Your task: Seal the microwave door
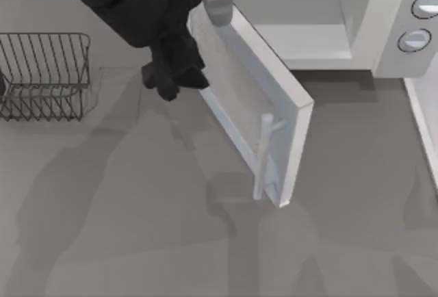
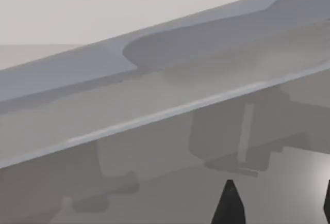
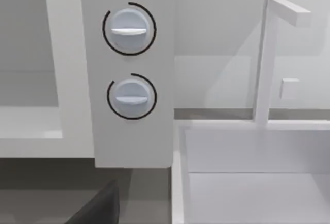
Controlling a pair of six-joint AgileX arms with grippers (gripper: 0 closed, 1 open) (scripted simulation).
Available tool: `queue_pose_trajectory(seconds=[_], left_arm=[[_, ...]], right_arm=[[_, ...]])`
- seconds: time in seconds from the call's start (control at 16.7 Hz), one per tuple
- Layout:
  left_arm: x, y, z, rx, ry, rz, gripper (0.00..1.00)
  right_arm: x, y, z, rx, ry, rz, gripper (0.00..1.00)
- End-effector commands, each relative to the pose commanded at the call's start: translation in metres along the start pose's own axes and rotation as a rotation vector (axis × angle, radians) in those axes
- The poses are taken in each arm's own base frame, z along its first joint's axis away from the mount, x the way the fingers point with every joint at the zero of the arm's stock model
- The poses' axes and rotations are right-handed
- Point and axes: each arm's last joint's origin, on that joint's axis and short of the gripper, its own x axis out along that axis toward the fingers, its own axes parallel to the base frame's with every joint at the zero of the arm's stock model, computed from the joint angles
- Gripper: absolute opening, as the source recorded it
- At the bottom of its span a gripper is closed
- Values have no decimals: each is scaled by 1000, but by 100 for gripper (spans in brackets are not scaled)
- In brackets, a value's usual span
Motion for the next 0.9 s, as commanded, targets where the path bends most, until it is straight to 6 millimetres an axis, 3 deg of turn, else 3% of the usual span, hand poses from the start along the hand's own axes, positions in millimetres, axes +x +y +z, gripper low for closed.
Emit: queue_pose_trajectory(seconds=[0.12,0.18,0.66,0.9], left_arm=[[0,0,0,0,0,0,2],[0,0,0,0,0,0,0],[0,0,-1,-2,0,1,0],[8,-1,9,-8,7,-6,0]], right_arm=[[0,0,0,0,0,0,100],[0,0,0,0,0,0,100],[0,0,0,0,0,0,100],[0,0,0,0,0,0,100]])
